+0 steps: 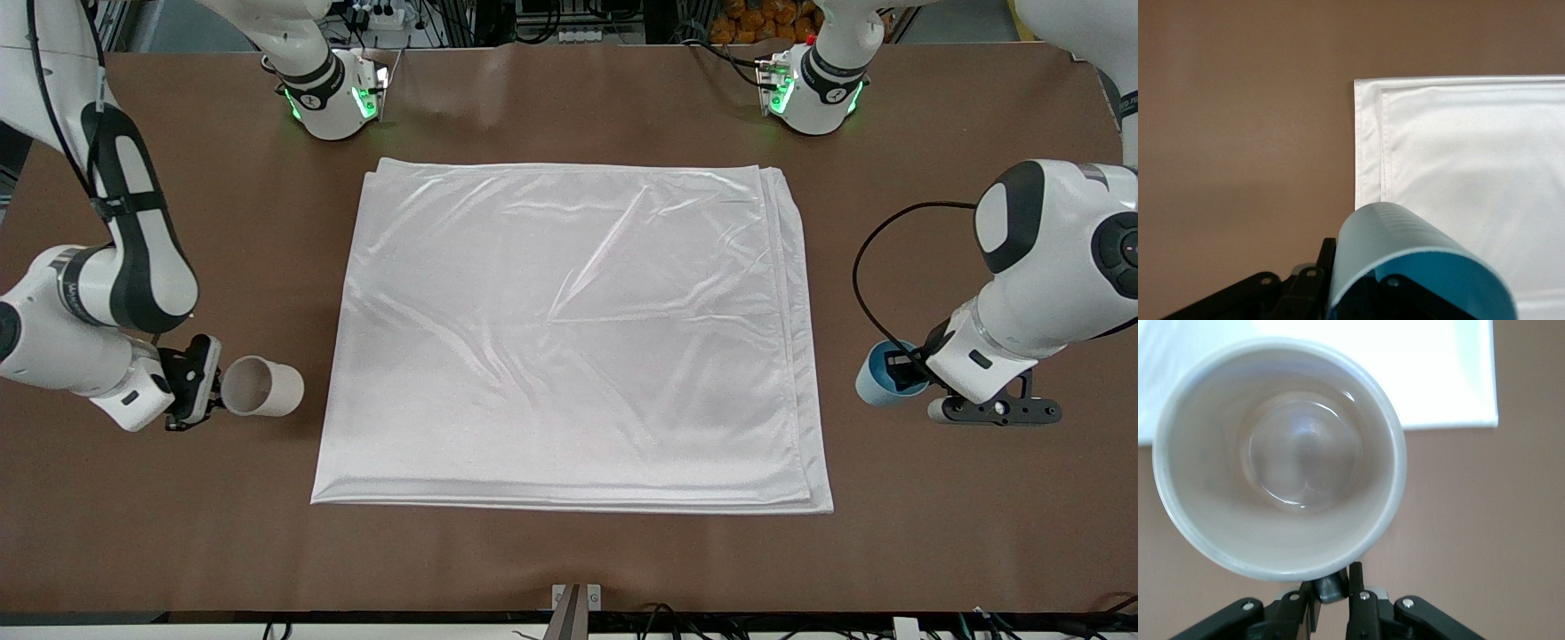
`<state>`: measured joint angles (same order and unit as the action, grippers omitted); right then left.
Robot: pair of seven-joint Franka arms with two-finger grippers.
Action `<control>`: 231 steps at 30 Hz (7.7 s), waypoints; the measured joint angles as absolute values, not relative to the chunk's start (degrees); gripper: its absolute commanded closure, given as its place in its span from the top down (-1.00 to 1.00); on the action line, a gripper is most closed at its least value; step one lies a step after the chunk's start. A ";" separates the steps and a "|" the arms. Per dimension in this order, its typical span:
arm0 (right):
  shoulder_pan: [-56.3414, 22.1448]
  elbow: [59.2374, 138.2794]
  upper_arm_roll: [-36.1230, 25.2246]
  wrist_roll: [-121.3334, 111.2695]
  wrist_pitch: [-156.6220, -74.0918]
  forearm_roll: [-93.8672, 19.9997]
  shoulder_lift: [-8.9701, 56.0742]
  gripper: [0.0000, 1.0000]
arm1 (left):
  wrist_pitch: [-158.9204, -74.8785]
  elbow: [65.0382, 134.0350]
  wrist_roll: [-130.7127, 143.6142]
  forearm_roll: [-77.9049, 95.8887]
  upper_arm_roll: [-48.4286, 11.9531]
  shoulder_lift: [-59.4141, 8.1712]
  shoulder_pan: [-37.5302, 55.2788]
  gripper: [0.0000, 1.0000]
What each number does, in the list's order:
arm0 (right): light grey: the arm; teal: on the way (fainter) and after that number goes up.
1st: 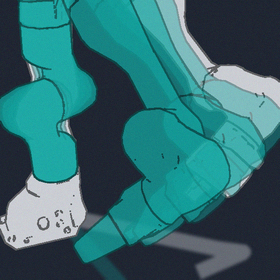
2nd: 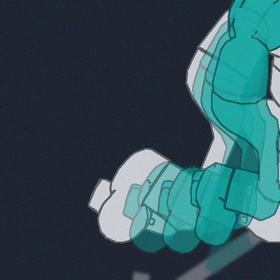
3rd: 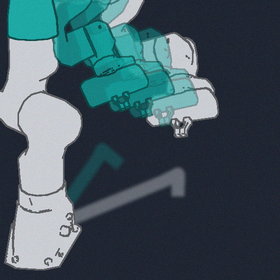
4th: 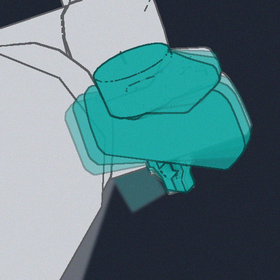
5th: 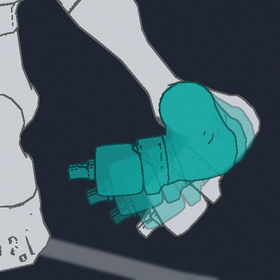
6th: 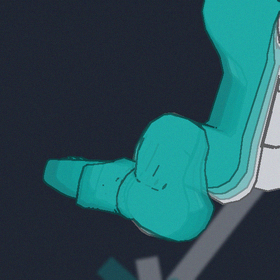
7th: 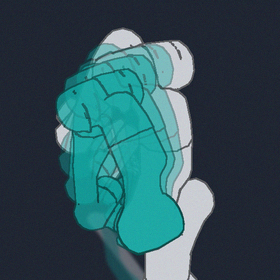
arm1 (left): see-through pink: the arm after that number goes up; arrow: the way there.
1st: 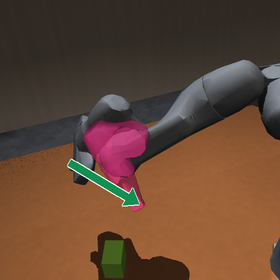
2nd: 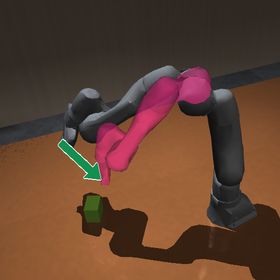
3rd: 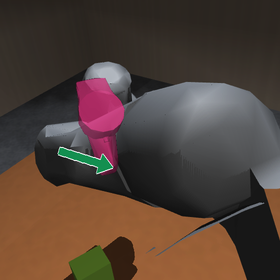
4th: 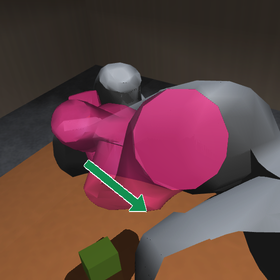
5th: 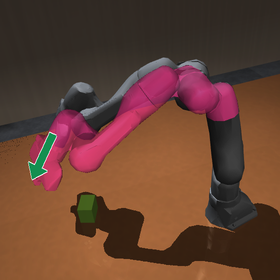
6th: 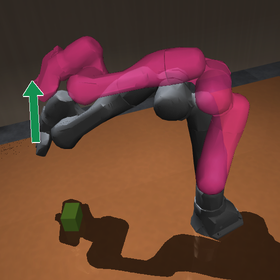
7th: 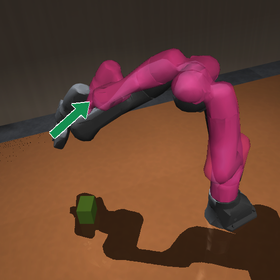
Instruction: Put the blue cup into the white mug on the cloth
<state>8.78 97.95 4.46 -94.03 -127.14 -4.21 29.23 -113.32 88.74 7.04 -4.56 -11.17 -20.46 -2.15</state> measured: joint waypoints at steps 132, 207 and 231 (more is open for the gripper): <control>2.80 105.57 2.44 -16.56 -99.13 2.65 -9.47 1.00 | -126.71 85.49 42.19 -5.32 -20.79 -35.61 27.61 -1.00; 7.24 96.52 3.05 1.51 -99.04 0.33 -1.70 1.00 | -124.74 81.00 44.08 -8.65 -5.80 -30.12 35.94 1.00; 6.99 93.33 3.33 1.59 -95.74 0.37 0.35 1.00 | -107.05 81.04 41.74 -12.75 0.07 -18.01 30.85 1.00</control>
